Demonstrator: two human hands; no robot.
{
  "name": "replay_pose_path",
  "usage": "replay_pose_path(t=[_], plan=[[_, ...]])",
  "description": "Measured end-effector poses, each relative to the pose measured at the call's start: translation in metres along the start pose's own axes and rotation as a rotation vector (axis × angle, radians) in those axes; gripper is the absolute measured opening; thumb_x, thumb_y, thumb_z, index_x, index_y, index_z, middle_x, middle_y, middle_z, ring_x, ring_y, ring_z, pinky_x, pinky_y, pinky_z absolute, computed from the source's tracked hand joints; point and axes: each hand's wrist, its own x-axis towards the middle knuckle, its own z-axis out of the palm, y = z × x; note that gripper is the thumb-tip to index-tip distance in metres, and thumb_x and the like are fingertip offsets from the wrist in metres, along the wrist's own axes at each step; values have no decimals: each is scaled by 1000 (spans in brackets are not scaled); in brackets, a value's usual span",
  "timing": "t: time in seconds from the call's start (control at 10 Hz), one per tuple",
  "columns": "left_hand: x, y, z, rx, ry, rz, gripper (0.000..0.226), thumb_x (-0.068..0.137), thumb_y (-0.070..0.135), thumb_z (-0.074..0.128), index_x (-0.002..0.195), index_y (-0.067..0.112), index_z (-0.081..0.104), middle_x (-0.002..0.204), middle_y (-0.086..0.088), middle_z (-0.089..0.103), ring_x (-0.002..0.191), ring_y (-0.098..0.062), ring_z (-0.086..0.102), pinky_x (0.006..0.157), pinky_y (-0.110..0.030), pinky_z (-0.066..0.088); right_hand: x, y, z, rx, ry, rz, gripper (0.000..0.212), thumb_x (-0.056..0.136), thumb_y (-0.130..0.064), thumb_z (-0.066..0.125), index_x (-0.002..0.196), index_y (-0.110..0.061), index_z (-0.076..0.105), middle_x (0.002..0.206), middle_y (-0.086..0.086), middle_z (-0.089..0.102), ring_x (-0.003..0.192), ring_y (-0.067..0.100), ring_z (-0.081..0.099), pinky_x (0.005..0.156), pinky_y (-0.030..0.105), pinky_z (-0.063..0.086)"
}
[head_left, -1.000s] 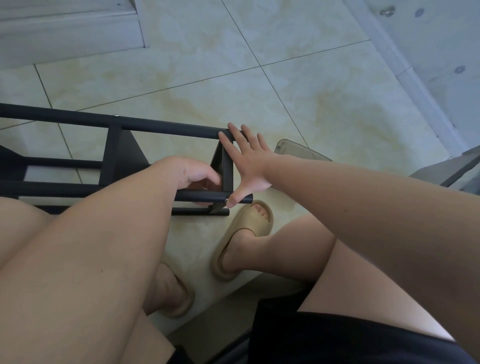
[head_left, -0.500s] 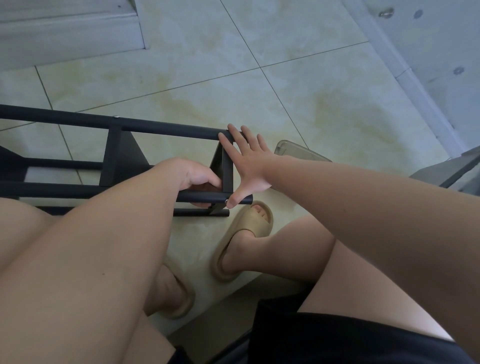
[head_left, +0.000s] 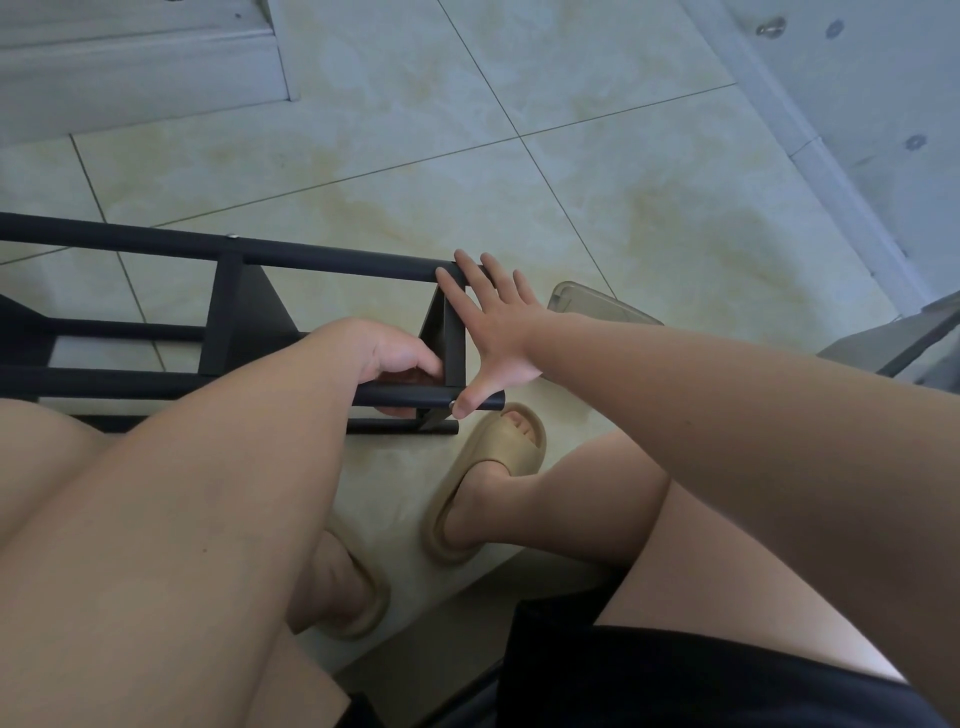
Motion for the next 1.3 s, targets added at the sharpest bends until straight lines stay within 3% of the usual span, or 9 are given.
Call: replay_pose_path(t=[0.1, 0.3, 0.5, 0.7, 0.9, 1.0, 1.1, 1.2, 1.3], plan=[[0, 0, 1, -5, 6, 12, 13, 83, 19, 70, 77, 10, 76, 77, -11, 71, 69, -25, 66, 79, -37, 55, 0, 0, 0, 0, -2, 1, 163, 47, -90, 71, 155, -23, -30, 162, 9, -35, 150, 36, -30, 123, 59, -6], [1, 0, 0, -13, -7, 27, 17, 85, 21, 68, 95, 10, 76, 95, -11, 74, 90, -28, 67, 98, -45, 54, 1, 0, 0, 3, -7, 2, 163, 46, -91, 70, 155, -23, -30, 162, 8, -35, 150, 35, -30, 123, 59, -6], [1, 0, -2, -28, 13, 19, 19, 81, 29, 69, 89, 15, 78, 89, -6, 76, 79, -23, 69, 76, -37, 59, 0, 1, 0, 3, -5, 1, 163, 46, -91, 70, 155, -23, -30, 162, 8, -35, 150, 36, -30, 123, 59, -6], [-3, 3, 3, 18, 16, 16, 21, 87, 17, 64, 69, 8, 71, 69, -10, 65, 63, -24, 58, 74, -35, 51, 0, 0, 0, 3, -13, 2, 162, 47, -90, 71, 154, -23, -31, 162, 8, -36, 149, 36, -31, 123, 60, -7], [-3, 3, 2, 45, 10, 75, 15, 89, 17, 63, 95, 7, 71, 85, -12, 66, 79, -27, 60, 86, -40, 52, -1, 0, -2, 4, -15, 2, 162, 48, -89, 72, 155, -23, -31, 162, 8, -36, 150, 36, -30, 123, 60, -6], [-3, 1, 1, 27, -1, 94, 14, 89, 16, 63, 95, 9, 73, 87, -13, 66, 83, -29, 61, 89, -42, 53, -1, 0, -2, 6, -15, 0, 162, 48, -89, 72, 155, -23, -31, 161, 8, -36, 150, 35, -31, 123, 60, -6], [-3, 1, 1, -17, -16, 93, 17, 87, 13, 62, 75, 11, 74, 74, -11, 66, 67, -26, 61, 77, -37, 53, 0, 0, -1, 7, -15, -1, 162, 48, -90, 71, 154, -23, -31, 161, 8, -37, 149, 35, -31, 123, 60, -6], [-2, 1, 1, -31, 23, 64, 22, 87, 16, 62, 70, 9, 74, 73, -12, 67, 66, -26, 63, 83, -41, 55, 1, 1, 0, 13, -12, -3, 163, 47, -90, 71, 154, -24, -31, 161, 8, -37, 149, 35, -32, 123, 60, -7], [-3, 3, 2, 17, 46, 37, 20, 89, 20, 62, 79, 8, 74, 80, -12, 69, 72, -26, 63, 88, -41, 55, 1, 1, 1, 21, -11, -3, 163, 46, -90, 71, 154, -24, -31, 161, 7, -37, 149, 35, -31, 123, 59, -8]])
